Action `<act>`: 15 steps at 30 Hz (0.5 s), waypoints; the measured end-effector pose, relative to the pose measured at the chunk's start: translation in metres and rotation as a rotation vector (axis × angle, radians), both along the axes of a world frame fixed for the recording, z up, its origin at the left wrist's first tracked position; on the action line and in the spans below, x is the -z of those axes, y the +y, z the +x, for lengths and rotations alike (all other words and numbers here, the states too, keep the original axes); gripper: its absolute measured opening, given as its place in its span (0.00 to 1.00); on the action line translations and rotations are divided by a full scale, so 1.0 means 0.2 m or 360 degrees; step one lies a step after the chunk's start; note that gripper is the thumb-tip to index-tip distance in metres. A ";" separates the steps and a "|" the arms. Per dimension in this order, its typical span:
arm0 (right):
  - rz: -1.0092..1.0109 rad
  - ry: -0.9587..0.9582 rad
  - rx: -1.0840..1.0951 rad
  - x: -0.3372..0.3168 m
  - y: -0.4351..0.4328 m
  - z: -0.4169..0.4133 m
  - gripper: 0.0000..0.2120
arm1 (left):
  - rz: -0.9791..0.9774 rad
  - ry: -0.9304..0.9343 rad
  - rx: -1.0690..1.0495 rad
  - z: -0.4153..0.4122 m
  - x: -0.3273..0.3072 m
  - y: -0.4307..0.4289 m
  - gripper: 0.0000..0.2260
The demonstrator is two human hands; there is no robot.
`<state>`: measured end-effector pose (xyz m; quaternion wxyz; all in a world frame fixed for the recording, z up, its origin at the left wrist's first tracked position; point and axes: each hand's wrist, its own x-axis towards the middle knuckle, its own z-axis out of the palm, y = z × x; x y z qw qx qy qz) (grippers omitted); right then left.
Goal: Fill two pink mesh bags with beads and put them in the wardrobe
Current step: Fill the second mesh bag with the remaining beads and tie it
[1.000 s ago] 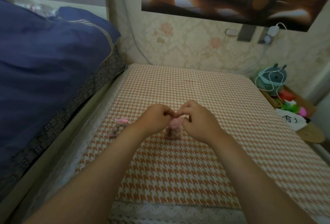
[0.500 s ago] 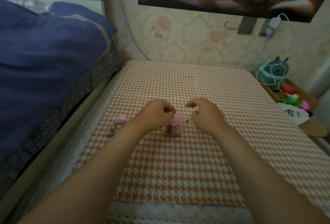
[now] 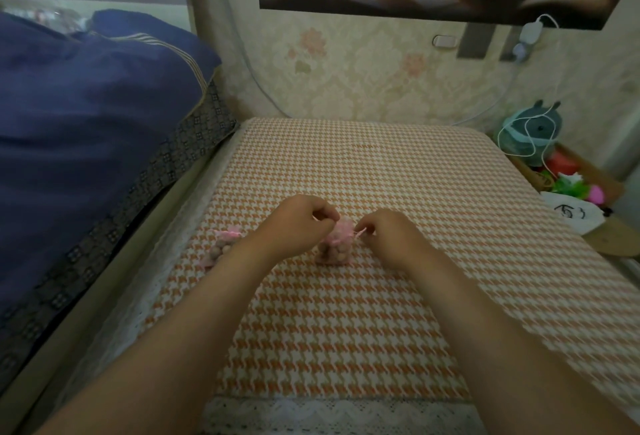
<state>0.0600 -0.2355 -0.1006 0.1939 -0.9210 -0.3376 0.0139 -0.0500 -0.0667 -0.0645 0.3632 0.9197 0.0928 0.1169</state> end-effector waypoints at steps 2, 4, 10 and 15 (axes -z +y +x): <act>0.0236 -0.0012 0.0103 -0.06 -0.02 -0.01 0.09 | -0.0010 -0.0001 0.0017 -0.01 0.00 0.00 0.07; 0.0480 -0.0013 0.0184 -0.13 -0.02 -0.02 0.08 | -0.0020 0.0009 0.0033 -0.01 -0.01 0.00 0.08; 0.0744 0.0102 -0.0039 -0.28 0.01 -0.16 0.05 | -0.0054 0.0027 0.0070 -0.02 0.00 0.01 0.08; 0.0427 -0.0065 -0.0200 -0.25 0.01 -0.23 0.06 | -0.0053 0.0036 0.0133 -0.05 -0.01 0.01 0.09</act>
